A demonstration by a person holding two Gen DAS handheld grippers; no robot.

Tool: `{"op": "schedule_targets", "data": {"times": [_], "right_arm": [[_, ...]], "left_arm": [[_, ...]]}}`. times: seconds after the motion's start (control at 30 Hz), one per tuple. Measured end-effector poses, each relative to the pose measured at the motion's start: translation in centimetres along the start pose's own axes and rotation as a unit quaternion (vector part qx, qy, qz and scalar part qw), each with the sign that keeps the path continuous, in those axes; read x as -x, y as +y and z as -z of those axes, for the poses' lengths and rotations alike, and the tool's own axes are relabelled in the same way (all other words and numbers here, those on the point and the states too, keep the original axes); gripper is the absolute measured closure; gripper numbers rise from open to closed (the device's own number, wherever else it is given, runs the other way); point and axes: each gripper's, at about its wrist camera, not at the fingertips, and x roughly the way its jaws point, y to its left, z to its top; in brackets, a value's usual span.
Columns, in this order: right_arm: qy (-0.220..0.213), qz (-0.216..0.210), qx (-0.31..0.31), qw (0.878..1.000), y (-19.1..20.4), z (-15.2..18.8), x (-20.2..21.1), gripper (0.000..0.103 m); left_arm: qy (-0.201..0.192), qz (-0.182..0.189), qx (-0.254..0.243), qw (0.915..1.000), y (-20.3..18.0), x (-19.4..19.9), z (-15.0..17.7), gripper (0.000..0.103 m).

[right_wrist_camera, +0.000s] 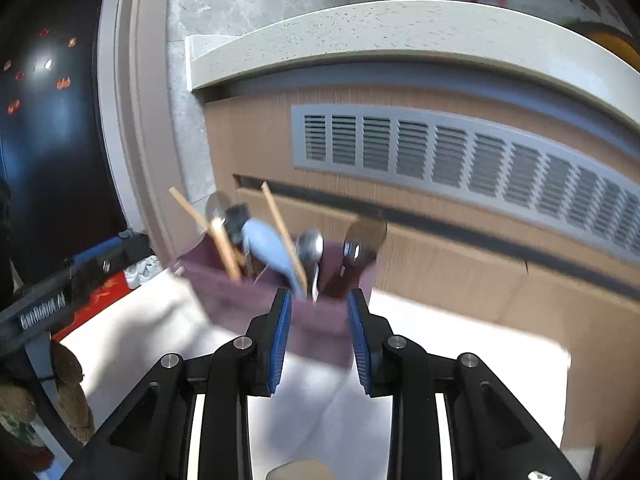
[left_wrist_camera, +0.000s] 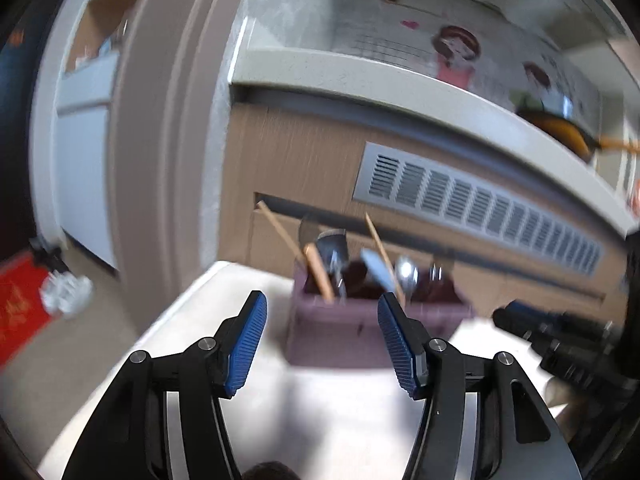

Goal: Organize utensils

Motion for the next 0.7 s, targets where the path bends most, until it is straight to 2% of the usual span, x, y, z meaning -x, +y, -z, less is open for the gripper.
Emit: {"op": "schedule_targets", "data": {"times": [0.1, 0.3, 0.4, 0.53, 0.7], "right_arm": [[0.004, 0.004, -0.02, 1.0, 1.0, 3.1, 2.4, 0.075], [0.03, 0.01, -0.079, 0.996, 2.9, 8.1, 6.2, 0.075], [0.012, 0.006, -0.1, 0.995, 3.2, 9.5, 7.6, 0.075], [-0.026, 0.03, -0.075, 0.996, 3.8, 10.6, 8.4, 0.075], [-0.033, 0.036, -0.06, 0.997, 4.1, 10.6, 8.3, 0.075]], "left_arm": [[-0.006, -0.029, -0.034, 0.999, -1.0, 3.0, 2.6, 0.044], [0.023, -0.031, -0.013, 0.9992, -1.0, 6.5, 6.7, 0.044], [0.033, -0.045, -0.027, 0.9981, -1.3, 7.0, 8.4, 0.044], [0.047, -0.052, -0.038, 0.9968, -1.5, 6.4, 8.9, 0.044], [0.045, -0.052, -0.031, 0.9971, -1.2, 6.4, 8.9, 0.044]]}}
